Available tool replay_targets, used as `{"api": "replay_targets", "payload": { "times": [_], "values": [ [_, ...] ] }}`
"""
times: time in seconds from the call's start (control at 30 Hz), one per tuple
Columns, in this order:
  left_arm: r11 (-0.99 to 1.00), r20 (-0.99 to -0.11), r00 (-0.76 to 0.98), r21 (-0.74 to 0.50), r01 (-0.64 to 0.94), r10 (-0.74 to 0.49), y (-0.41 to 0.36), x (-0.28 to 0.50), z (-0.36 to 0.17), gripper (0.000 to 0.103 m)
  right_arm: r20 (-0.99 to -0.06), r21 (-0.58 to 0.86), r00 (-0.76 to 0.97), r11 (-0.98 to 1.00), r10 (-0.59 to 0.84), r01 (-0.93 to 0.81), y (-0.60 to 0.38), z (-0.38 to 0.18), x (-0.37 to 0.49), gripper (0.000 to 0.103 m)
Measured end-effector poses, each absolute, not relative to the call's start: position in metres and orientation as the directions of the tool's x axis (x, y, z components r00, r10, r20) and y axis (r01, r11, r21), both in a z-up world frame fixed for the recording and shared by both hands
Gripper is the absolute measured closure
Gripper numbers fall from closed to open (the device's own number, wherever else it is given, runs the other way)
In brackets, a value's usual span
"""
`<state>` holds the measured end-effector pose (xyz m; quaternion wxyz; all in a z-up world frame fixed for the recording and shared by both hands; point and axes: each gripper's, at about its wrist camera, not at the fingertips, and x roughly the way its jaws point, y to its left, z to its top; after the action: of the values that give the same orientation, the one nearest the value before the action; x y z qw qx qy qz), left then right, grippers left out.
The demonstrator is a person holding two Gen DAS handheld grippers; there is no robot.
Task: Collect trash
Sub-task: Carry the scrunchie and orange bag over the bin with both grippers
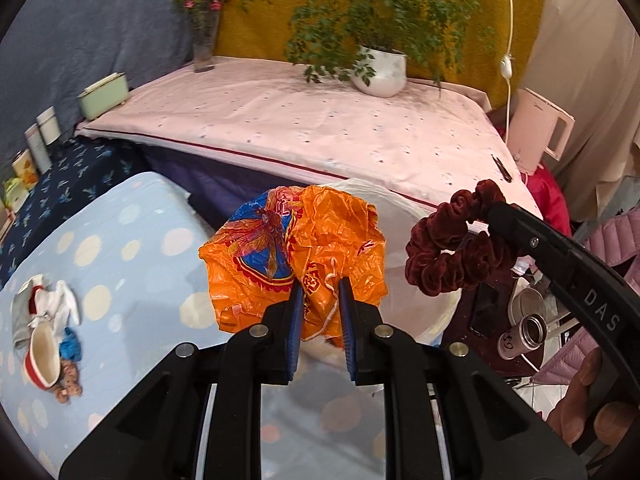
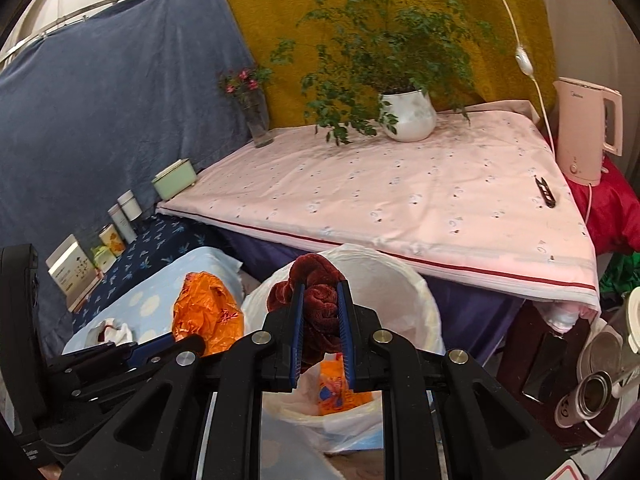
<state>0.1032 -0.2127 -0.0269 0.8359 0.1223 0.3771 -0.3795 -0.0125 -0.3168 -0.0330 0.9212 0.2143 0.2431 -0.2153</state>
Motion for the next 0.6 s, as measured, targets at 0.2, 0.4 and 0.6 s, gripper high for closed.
{"api": "replay_targets", "payload": {
  "times": [0.2, 0.4, 0.6],
  "values": [
    [0.671, -0.727, 0.409, -0.094, 0.735, -0.551, -0.238, 0.104, -0.032, 0.065, -0.546, 0.289, 0.777, 0.799, -0.314, 0.527, -0.335, -0.039, -0.015, 0.088],
    [0.692, -0.718, 0.435, -0.09, 0.716, -0.543, -0.242, 0.112, -0.031, 0.047, -0.556, 0.287, 0.77, 0.798, -0.311, 0.53, -0.339, -0.043, -0.006, 0.088],
    [0.72, -0.721, 0.452, -0.094, 0.687, -0.525, -0.229, 0.124, -0.035, 0.046, -0.565, 0.283, 0.771, 0.808, -0.295, 0.516, -0.335, -0.047, 0.009, 0.088]
  ]
}}
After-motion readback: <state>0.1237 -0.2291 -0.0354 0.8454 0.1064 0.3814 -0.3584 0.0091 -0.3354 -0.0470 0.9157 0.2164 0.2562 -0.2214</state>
